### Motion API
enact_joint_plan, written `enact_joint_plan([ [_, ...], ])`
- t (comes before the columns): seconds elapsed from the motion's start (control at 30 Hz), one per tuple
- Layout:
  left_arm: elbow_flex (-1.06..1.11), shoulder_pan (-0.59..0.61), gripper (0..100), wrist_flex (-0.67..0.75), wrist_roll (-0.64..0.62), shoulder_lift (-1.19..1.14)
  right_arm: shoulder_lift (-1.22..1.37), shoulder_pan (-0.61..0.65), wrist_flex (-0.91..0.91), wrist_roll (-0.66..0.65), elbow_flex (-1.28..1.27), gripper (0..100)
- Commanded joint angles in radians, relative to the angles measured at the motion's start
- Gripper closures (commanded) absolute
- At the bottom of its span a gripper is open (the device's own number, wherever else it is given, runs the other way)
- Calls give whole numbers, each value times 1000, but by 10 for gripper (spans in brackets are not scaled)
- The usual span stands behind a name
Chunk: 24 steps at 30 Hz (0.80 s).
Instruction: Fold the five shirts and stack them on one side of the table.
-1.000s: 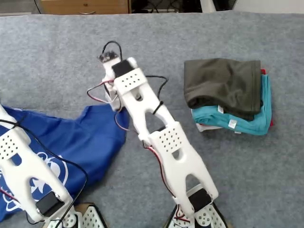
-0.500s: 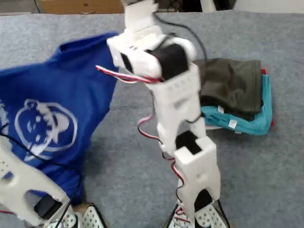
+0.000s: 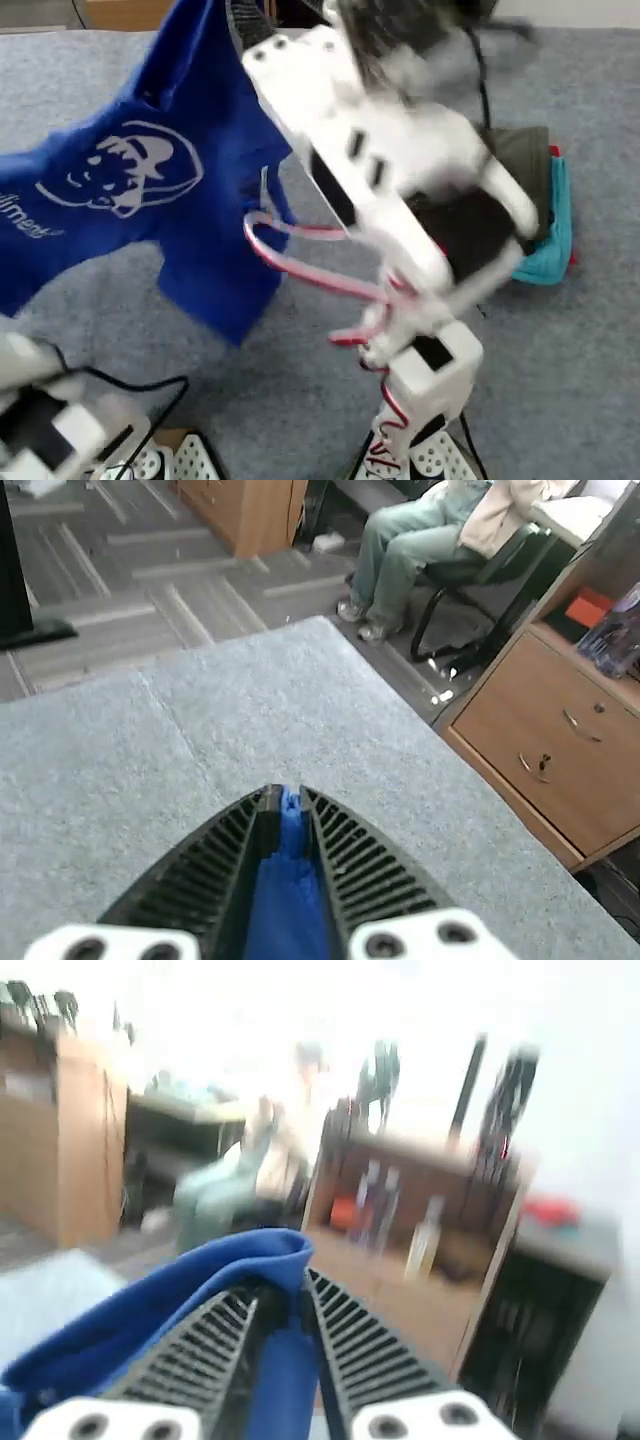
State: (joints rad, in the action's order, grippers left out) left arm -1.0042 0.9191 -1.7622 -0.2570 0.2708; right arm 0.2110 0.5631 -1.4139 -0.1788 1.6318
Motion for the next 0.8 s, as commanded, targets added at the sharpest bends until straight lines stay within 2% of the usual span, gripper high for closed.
enact_joint_plan([
  [0.0, 173, -19, 972, 15, 32, 138, -120, 12, 103, -38, 39, 984],
  [0.17, 433, -140, 972, 31, 121, 270, -188, 14, 281, -89, 28, 984],
  [0.27, 447, -151, 972, 34, 166, 396, -203, 14, 338, -110, 27, 984],
  [0.37, 450, -150, 972, 26, 236, 526, -214, 14, 264, -106, 27, 984],
  [0.6, 503, -150, 972, 12, 327, 720, -222, 14, -40, -48, 30, 984],
  [0.7, 578, -151, 971, 21, 324, 733, -182, 12, -87, -35, 2, 984],
  [0.77, 697, -153, 971, 84, 319, 709, -128, 9, -83, -35, -36, 984],
])
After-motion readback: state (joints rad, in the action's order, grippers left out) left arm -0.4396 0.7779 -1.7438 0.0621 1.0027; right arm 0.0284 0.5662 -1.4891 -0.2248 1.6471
